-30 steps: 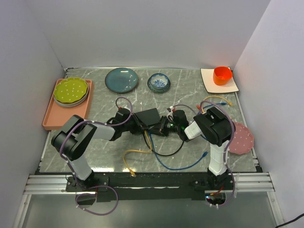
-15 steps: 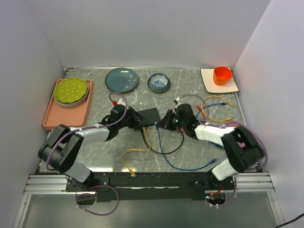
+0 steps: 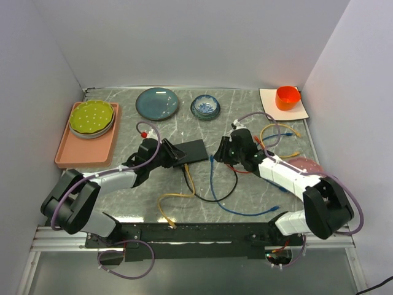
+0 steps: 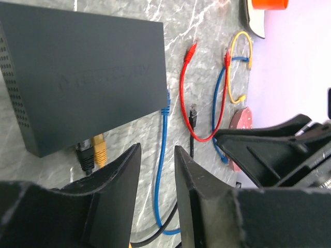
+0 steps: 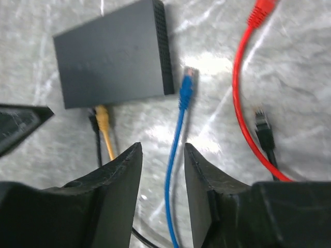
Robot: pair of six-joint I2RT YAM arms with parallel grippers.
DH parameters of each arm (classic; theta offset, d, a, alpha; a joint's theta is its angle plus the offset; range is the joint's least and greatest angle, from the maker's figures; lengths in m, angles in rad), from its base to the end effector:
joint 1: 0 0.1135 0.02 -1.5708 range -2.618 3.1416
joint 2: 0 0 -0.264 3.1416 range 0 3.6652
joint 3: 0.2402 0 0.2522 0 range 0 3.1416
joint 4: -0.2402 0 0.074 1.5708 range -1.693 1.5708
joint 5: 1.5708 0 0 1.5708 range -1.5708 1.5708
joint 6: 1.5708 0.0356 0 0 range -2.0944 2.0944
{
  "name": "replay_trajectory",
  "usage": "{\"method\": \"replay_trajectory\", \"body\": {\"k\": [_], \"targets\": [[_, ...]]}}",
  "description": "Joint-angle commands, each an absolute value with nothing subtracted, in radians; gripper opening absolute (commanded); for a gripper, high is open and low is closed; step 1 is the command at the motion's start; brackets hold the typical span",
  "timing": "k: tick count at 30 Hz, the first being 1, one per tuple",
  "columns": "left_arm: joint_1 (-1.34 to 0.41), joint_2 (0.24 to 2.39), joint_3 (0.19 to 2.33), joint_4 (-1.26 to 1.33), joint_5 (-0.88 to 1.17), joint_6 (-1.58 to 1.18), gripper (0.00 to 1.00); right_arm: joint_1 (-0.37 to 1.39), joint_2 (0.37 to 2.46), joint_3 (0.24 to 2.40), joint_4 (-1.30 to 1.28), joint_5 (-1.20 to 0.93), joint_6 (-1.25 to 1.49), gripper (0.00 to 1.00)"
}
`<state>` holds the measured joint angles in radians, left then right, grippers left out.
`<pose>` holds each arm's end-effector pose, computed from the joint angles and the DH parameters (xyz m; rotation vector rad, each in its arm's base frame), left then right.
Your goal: Pull the plug from the switch port
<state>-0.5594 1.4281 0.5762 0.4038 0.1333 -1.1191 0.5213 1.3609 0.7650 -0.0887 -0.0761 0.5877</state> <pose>0.2411 -0.1565 0.1826 -0.5255 2.1670 -1.1419 0.2469 0.1449 0.2146 0.0355 2.3429 0.6612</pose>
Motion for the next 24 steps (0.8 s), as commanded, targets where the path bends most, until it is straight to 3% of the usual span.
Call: {"method": "replay_trajectory", "body": {"k": [1,8,18,21,22,24], "targets": [[-0.566,1.379,0.555,0.439,0.117,-1.114,0.40,0.587,1.284,0.743,-0.173,0.021,0.519,0.47],[-0.601,1.390,0.508,0.463,0.106,-1.124,0.40,0.764,1.331,0.664,-0.199,0.092,0.538,0.48],[-0.629,1.405,0.471,0.497,0.112,-1.137,0.40,0.922,1.511,0.736,-0.308,0.222,0.583,0.46],[-0.632,1.408,0.471,0.492,0.117,-1.134,0.40,0.927,1.561,0.767,-0.328,0.229,0.595,0.35],[-0.632,1.407,0.469,0.491,0.118,-1.134,0.40,0.927,1.566,0.772,-0.333,0.233,0.600,0.20],[-0.632,1.401,0.462,0.491,0.117,-1.132,0.40,0.925,1.549,0.781,-0.347,0.271,0.606,0.06]]}}
